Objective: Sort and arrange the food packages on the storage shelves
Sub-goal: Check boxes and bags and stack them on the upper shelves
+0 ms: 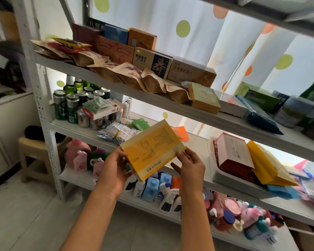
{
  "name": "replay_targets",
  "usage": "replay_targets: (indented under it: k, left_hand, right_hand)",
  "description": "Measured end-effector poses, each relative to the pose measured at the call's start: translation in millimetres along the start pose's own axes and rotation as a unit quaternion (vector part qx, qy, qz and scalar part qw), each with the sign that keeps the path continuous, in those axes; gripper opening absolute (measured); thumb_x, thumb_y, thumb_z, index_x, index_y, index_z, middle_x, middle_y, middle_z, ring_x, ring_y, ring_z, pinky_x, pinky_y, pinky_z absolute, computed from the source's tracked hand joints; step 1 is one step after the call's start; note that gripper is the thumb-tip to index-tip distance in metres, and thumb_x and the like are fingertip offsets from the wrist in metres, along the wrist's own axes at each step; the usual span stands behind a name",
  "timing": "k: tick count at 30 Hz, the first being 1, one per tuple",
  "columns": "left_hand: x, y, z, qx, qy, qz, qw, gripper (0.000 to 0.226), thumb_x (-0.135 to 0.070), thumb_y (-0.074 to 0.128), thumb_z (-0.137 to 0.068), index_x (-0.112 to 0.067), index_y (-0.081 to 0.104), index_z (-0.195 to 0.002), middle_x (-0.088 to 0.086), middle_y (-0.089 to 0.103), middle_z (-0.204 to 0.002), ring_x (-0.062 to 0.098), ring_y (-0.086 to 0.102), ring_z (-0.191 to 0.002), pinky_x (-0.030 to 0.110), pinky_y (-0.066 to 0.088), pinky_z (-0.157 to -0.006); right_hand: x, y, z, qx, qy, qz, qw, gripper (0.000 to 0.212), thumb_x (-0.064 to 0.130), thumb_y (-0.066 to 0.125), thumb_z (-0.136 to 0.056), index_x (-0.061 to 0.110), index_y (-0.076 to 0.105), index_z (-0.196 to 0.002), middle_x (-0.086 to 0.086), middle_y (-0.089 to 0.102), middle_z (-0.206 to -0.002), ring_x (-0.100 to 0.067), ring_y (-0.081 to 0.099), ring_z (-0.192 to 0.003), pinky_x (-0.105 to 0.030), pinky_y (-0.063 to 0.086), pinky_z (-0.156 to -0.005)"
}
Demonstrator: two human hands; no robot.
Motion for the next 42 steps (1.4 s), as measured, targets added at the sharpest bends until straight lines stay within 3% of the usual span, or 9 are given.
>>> replay_targets:
  k: [4,14,19,23,26,29,33,37,42]
  left_hand:
    - [-2,1,-1,0.005,0.009,0.035,0.999,0.02,-0.014,0.033,-0.094,-0.014,0.053,-0.092,0.003,0.061,-0.069,0.016,0.055,-0.055,0.039,0.043,-0.077]
    - [-10,-13,3,-0.048,-0.013,-0.108,0.993,0.034,-0.025,0.045,-0.099,-0.014,0.051,-0.131,0.021,0.061,-0.122,0.036,0.06,-0.108,0.043,0.055,-0.075]
    - [-19,-21,7,-0.047,-0.045,-0.195,0.979,0.03,-0.021,0.052,-0.095,-0.021,0.048,-0.124,0.014,0.052,-0.124,0.036,0.053,-0.111,0.053,0.053,-0.088]
    - [-29,-26,10,-0.061,-0.036,-0.262,0.963,0.038,-0.017,0.059,-0.093,-0.026,0.042,-0.126,0.009,0.052,-0.116,0.031,0.055,-0.104,0.051,0.055,-0.087]
    - [-36,-22,14,-0.075,0.04,-0.277,0.957,0.046,-0.002,0.06,-0.091,-0.024,0.045,-0.128,0.005,0.056,-0.113,0.018,0.054,-0.096,0.038,0.051,-0.077]
    - [-45,-14,25,-0.063,0.103,-0.266,0.956,0.045,0.002,0.059,-0.089,-0.022,0.049,-0.126,0.002,0.059,-0.116,0.008,0.052,-0.092,0.025,0.043,-0.069]
    - [-53,-9,34,-0.072,0.138,-0.222,0.963,0.018,-0.022,0.054,-0.099,-0.024,0.057,-0.116,-0.012,0.054,-0.114,0.003,0.048,-0.094,0.027,0.038,-0.071]
    - [-51,-7,35,-0.076,0.132,-0.217,0.964,0.029,-0.044,0.036,-0.104,-0.039,0.053,-0.127,-0.023,0.052,-0.107,-0.002,0.05,-0.1,0.024,0.043,-0.079]
    - [-39,-15,33,-0.094,0.101,-0.189,0.972,0.04,-0.046,0.043,-0.102,-0.035,0.055,-0.138,-0.014,0.064,-0.111,0.014,0.059,-0.112,0.048,0.042,-0.108]
  right_hand:
    - [2,2,-2,0.013,-0.001,-0.006,1.0,0.023,0.011,0.066,-0.096,0.016,0.068,-0.118,-0.001,0.075,-0.107,-0.017,0.074,-0.096,-0.039,0.061,-0.089]
    - [-3,10,7,0.027,-0.025,-0.035,0.999,0.027,0.0,0.061,-0.096,0.016,0.065,-0.117,0.002,0.074,-0.103,-0.018,0.071,-0.101,-0.041,0.057,-0.097]
    - [-2,27,13,0.099,0.028,-0.122,0.987,0.021,0.036,0.05,-0.103,0.027,0.058,-0.121,-0.001,0.064,-0.129,-0.026,0.062,-0.12,-0.046,0.049,-0.108]
    - [-17,28,11,0.111,0.131,0.04,0.984,0.053,0.064,0.057,-0.089,0.025,0.046,-0.124,-0.001,0.057,-0.126,-0.032,0.062,-0.116,-0.044,0.057,-0.093]
    - [-31,29,12,0.143,0.235,0.093,0.957,0.087,0.082,0.057,-0.07,0.017,0.051,-0.129,-0.013,0.066,-0.115,-0.035,0.068,-0.104,-0.05,0.058,-0.091]
    - [-32,31,15,0.165,0.271,0.065,0.946,0.085,0.084,0.05,-0.072,0.02,0.049,-0.128,-0.017,0.066,-0.113,-0.038,0.067,-0.102,-0.053,0.057,-0.088]
    - [-28,29,17,0.163,0.238,0.093,0.953,0.069,0.077,0.052,-0.082,0.023,0.05,-0.125,-0.016,0.068,-0.11,-0.031,0.069,-0.093,-0.039,0.058,-0.067]
    - [-24,27,11,0.162,0.163,0.092,0.969,0.044,0.058,0.061,-0.09,0.018,0.064,-0.108,-0.015,0.072,-0.099,-0.028,0.072,-0.088,-0.045,0.06,-0.088]
    - [-11,24,12,0.215,0.057,0.067,0.973,0.028,0.032,0.056,-0.1,0.02,0.066,-0.124,-0.01,0.076,-0.109,-0.03,0.074,-0.097,-0.042,0.059,-0.09]
Point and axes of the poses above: each hand's wrist, its own z-axis away from the middle knuckle, its own y-axis out of the palm, x = y × z, the point moved 5 cm from there along -z, towards the middle knuckle
